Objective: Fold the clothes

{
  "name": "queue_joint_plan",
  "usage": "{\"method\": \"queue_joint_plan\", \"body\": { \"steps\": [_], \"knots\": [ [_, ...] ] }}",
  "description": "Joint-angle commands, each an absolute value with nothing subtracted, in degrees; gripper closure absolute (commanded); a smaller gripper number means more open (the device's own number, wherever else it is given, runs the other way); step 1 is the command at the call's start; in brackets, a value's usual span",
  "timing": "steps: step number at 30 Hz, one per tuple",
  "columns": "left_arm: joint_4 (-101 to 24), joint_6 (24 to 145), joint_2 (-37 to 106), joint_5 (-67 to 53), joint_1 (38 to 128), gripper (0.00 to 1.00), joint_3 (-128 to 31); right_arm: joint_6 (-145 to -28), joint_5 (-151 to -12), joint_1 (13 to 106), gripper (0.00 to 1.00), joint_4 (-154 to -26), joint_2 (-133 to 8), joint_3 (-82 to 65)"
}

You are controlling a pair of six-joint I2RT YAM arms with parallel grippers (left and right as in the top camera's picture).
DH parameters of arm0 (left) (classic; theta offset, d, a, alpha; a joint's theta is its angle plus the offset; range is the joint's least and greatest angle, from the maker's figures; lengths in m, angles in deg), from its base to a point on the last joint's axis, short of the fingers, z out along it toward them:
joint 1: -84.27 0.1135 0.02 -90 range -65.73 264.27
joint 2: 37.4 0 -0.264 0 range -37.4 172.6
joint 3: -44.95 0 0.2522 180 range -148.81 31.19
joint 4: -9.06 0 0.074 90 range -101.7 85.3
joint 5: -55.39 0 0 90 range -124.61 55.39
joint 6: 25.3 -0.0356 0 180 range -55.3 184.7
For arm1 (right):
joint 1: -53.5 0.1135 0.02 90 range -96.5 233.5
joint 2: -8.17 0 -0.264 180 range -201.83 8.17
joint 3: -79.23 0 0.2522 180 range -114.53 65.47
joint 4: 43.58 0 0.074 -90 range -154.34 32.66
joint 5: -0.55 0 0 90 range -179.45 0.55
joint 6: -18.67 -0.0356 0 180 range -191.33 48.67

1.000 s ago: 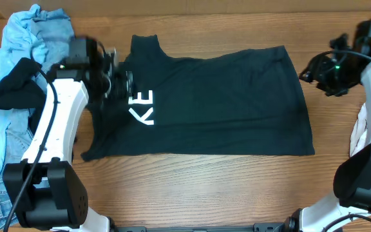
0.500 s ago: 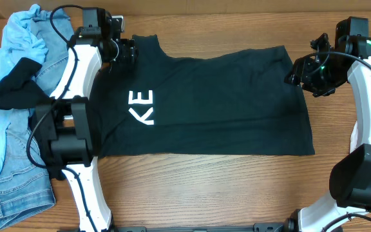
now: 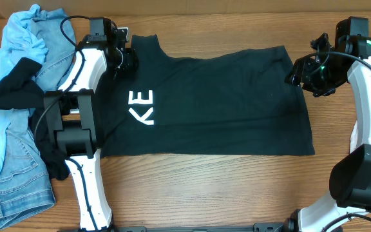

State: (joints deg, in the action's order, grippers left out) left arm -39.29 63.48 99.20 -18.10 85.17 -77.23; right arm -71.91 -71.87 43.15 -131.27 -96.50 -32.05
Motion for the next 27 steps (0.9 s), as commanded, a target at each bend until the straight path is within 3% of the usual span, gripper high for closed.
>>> {"method": "queue_joint_plan", "body": {
  "steps": [1,2,3,4,5,7,10,12,15,19,27],
  "knots": [
    [-38.9,63.1,100.2,-17.0,85.8,0.88,-78.6,-71.5,-72.0,43.2,0.41,-130.5,-95.4,-33.2],
    [-39.1,64.0,100.0,-17.0,85.8,0.96,-78.8,-71.5,-72.0,43.2,0.44,-129.9,-95.4,-33.2],
    [-39.4,65.3,99.8,-17.0,85.8,0.96,-79.0,-71.5,-72.0,43.2,0.48,-128.8,-95.5,-33.2],
    [-40.8,67.2,99.3,-17.0,86.0,0.96,-79.7,-71.5,-72.3,43.2,0.59,-126.7,-95.6,-33.2],
    [-42.7,68.6,98.5,-17.0,86.5,0.96,-80.5,-71.5,-72.7,43.2,0.65,-124.8,-95.8,-33.2],
    [-45.6,69.2,97.2,-17.0,87.3,0.96,-81.3,-71.5,-72.7,43.2,0.67,-121.6,-96.8,-33.2],
    [-50.2,72.3,95.3,-16.5,87.9,0.96,-81.5,-68.9,-73.3,43.3,0.54,-112.7,-101.3,-33.2],
    [-52.9,72.4,95.0,-16.3,87.8,0.96,-81.5,-68.1,-73.3,43.3,0.35,-104.2,-104.7,-33.2],
    [-55.4,72.4,95.0,-16.4,87.7,0.96,-81.5,-68.3,-72.6,43.8,0.27,-91.1,-112.0,-33.2],
    [-55.5,72.5,95.0,-16.3,86.8,0.96,-81.5,-68.1,-72.6,45.9,0.20,-81.4,-120.8,-33.2],
    [-55.5,72.4,95.0,-16.4,84.9,0.96,-81.5,-68.3,-73.9,47.9,0.21,-73.4,-128.4,-33.2]
  ]
}}
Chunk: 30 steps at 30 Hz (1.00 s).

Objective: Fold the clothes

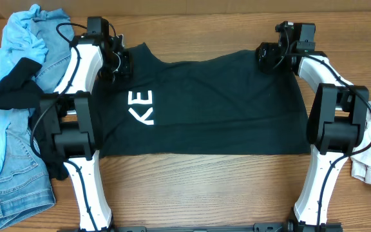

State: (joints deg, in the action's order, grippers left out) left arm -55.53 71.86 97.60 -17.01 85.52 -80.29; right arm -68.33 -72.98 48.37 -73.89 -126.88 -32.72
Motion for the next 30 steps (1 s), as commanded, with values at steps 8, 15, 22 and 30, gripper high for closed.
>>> {"method": "queue_joint_plan", "body": {
  "steps": [8,15,22,30],
  "knots": [
    [-55.3,72.4,95.0,-17.2,85.2,0.96,-81.5,-70.1,-79.8,47.6,0.96,-78.0,-127.8,-34.6],
    [-55.3,72.2,88.4,-16.9,88.9,0.96,-82.6,-70.0,-81.9,46.3,0.94,-102.2,-120.4,-52.6],
    [-68.6,72.4,80.0,-11.8,89.9,0.96,-82.6,-70.1,-81.9,45.9,0.92,-130.9,-113.3,-56.8],
    [-89.7,72.4,79.2,-17.2,89.9,0.96,-82.5,-70.1,-85.1,43.0,0.95,-153.8,-112.8,-56.7]
  ]
}}
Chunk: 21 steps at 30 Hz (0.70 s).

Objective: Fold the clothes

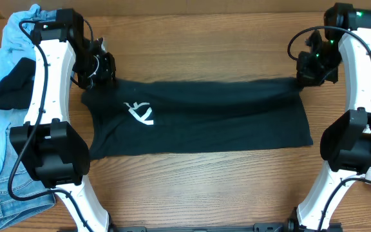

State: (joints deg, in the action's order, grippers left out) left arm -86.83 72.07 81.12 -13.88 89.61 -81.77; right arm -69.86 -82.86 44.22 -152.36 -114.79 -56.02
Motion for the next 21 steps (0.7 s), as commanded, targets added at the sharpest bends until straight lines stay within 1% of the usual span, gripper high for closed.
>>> {"method": "queue_joint_plan", "body": {
  "steps": [1,3,8,13,15,19,20,21],
  "knots": [
    [-91.3,72.4,79.2,-19.0,89.9,0.96,-82.3,-70.5,-84.9,42.6,0.95,-154.4,-112.8,-56.4],
    [-93.6,72.4,79.2,-20.7,89.9,0.96,-81.5,-71.1,-85.0,42.4,0.92,-154.4,-112.8,-54.5],
    [-99.2,72.4,79.2,-20.6,88.6,0.96,-76.3,-71.1,-86.0,42.4,0.92,-152.7,-112.8,-46.0],
    [-96.5,72.4,79.2,-19.9,84.5,0.96,-64.8,-71.2,-87.8,42.0,0.91,-151.4,-112.8,-42.6],
    [-95.2,72.4,79.2,-20.0,82.9,0.96,-60.4,-73.0,-89.5,41.1,0.91,-151.5,-112.8,-41.5],
    [-93.8,72.2,79.2,-20.0,81.9,0.96,-56.1,-74.4,-89.4,40.1,0.91,-153.6,-112.8,-40.7],
    [-93.0,72.2,79.2,-20.2,81.9,0.96,-55.4,-74.6,-89.3,40.1,0.81,-154.3,-112.8,-40.6],
    [-92.6,72.2,79.2,-20.2,81.9,0.96,-55.3,-74.6,-88.7,40.1,0.76,-154.4,-112.8,-40.6]
  ]
}}
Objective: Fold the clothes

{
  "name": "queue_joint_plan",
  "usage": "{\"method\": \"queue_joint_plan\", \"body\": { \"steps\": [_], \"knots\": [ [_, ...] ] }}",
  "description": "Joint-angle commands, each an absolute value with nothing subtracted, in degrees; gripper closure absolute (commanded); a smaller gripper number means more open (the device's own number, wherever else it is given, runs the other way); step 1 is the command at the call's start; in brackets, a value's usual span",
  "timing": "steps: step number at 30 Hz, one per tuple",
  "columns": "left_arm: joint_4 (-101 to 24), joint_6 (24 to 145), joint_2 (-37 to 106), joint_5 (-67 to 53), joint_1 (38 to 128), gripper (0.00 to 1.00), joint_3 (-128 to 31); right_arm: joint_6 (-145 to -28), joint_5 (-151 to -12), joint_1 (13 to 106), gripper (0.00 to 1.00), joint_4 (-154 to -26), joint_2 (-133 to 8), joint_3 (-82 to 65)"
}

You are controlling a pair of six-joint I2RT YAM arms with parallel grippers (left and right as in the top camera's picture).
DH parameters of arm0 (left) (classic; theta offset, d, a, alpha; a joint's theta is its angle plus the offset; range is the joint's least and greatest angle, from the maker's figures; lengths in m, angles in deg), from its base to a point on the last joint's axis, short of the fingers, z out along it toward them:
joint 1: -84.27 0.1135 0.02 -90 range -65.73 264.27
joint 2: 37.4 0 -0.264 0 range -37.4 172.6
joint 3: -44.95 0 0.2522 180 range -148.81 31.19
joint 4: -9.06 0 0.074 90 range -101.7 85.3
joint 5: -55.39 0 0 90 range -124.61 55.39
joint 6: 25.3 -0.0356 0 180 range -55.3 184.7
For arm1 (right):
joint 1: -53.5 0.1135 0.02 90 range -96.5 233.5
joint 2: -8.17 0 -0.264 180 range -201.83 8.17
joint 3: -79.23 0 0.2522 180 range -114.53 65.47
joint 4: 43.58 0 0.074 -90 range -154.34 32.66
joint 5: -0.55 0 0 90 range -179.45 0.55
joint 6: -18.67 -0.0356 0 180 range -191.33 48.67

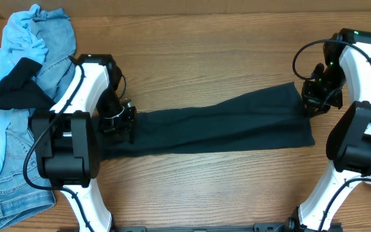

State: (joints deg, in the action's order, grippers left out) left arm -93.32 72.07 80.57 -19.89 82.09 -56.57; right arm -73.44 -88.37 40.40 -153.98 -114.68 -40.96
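A black shirt (pixel 218 125) lies across the table's middle as a narrow band, folded over itself, with no print showing. My left gripper (pixel 118 121) sits low on the band's left end, shut on the cloth. At the right end, by the upper corner, my right gripper (pixel 313 98) is shut on the fabric too. Both sets of fingertips are buried in dark cloth and hard to make out.
A heap of blue denim and light blue clothes (pixel 18 148) fills the left side, with a black garment (pixel 11 87) on top. A white cloth pokes in at the right edge. Both arm bases stand along the front edge.
Both grippers have come toward the front with the shirt's far edge. The shirt is now a narrower band and its white print no longer shows.
The shirt first lay flat with white letters showing, my grippers near its far corners. Then both were on the far edge. After that the far edge was raised and drawn forward, partly covering the print. Now the shirt lies doubled over.
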Motion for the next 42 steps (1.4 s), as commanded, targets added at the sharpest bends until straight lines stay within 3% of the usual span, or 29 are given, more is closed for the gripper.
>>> {"method": "queue_joint_plan", "body": {
  "steps": [1,3,5,8,9,18,25,26,28,32,42],
  "knots": [
    [-92.3,72.2,79.2,-20.2,81.9,0.96,-55.3,-74.6,-87.9,40.1,0.76,-154.4,-112.8,-40.6],
    [-91.9,72.2,79.2,-20.2,81.9,0.94,-55.3,-74.6,-87.8,40.1,0.76,-154.4,-112.8,-39.5],
    [-91.5,72.1,79.2,-20.2,81.9,0.77,-55.3,-74.6,-87.9,40.1,0.77,-153.1,-112.8,-35.6],
    [-90.9,72.0,79.2,-20.2,81.9,0.59,-55.3,-74.6,-87.9,40.1,0.77,-148.6,-112.8,-29.7],
    [-90.9,72.0,79.2,-20.2,81.9,0.57,-55.3,-74.6,-87.9,40.1,0.77,-147.3,-112.8,-28.6],
    [-90.2,72.0,79.2,-20.2,81.9,0.56,-55.3,-71.9,-80.9,40.1,0.76,-139.4,-112.8,-28.5],
    [-89.7,72.0,79.2,-20.2,81.9,0.53,-55.3,-71.9,-81.0,40.1,0.70,-136.0,-112.8,-28.4],
    [-89.7,72.0,79.2,-20.2,81.9,0.53,-55.3,-71.9,-81.0,40.1,0.74,-135.8,-112.8,-28.4],
    [-89.7,72.0,79.2,-20.2,81.9,0.53,-55.3,-72.0,-82.0,40.1,0.96,-136.2,-112.8,-28.4],
    [-86.9,72.0,79.2,-20.2,81.9,0.57,-55.3,-72.0,-84.3,39.9,0.96,-141.5,-112.8,-28.3],
    [-85.1,72.0,79.2,-22.2,82.0,0.57,-55.3,-78.6,-90.7,35.5,0.96,-146.9,-112.8,-28.0]
  ]
}}
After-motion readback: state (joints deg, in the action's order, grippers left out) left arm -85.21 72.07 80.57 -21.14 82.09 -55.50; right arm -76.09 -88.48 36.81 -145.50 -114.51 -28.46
